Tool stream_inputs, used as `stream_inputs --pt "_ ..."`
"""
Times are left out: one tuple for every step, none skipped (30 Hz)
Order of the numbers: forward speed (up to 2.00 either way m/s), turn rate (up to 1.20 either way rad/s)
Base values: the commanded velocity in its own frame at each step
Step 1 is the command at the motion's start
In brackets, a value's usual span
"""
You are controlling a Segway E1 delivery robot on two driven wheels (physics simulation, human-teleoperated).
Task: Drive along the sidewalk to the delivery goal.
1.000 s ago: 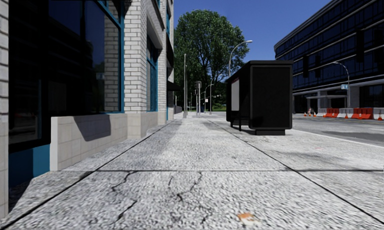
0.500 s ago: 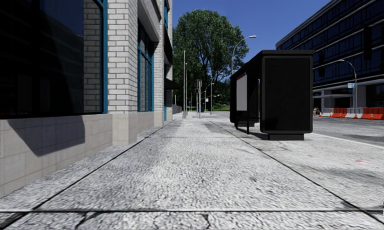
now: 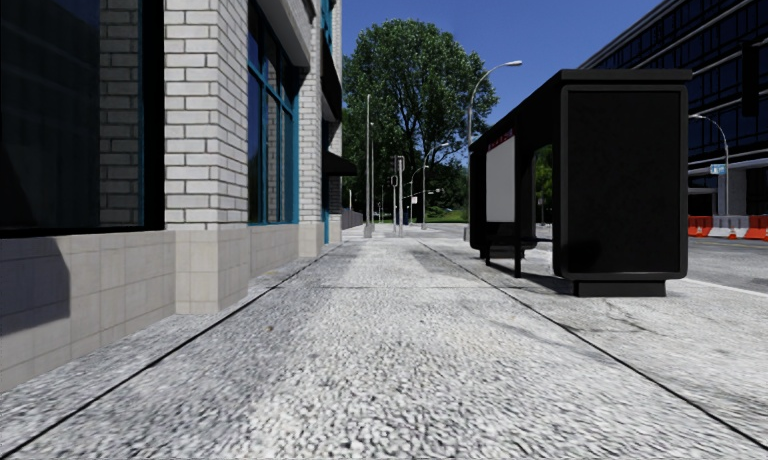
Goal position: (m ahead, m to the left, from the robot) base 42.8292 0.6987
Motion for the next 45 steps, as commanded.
stream_inputs --pt "2.00 0.00" --pt "2.00 0.00" --pt "2.00 0.00" --pt "2.00 0.00" --pt "2.00 0.00" --pt "2.00 0.00" --pt "2.00 0.00" --pt "2.00 0.00" --pt "2.00 0.00" --pt "2.00 0.00" --pt "2.00 0.00" --pt "2.00 0.00" --pt "2.00 0.00" --pt "2.00 0.00" --pt "2.00 0.00" --pt "2.00 0.00" --pt "2.00 0.00" --pt "2.00 0.00" --pt "2.00 0.00" --pt "2.00 0.00" --pt "2.00 0.00" --pt "2.00 0.00" --pt "2.00 0.00" --pt "2.00 0.00" --pt "2.00 0.00" --pt "2.00 0.00" --pt "2.00 0.00" --pt "2.00 0.00" --pt "2.00 0.00" --pt "2.00 0.00" --pt "2.00 0.00" --pt "2.00 0.00" --pt "2.00 0.00" --pt "2.00 0.00" --pt "2.00 0.00" --pt "2.00 0.00" --pt "2.00 0.00" --pt "2.00 0.00" --pt "2.00 0.00" --pt "2.00 0.00" --pt "2.00 0.00" --pt "2.00 0.00" --pt "2.00 0.00" --pt "2.00 0.00" --pt "2.00 0.00"
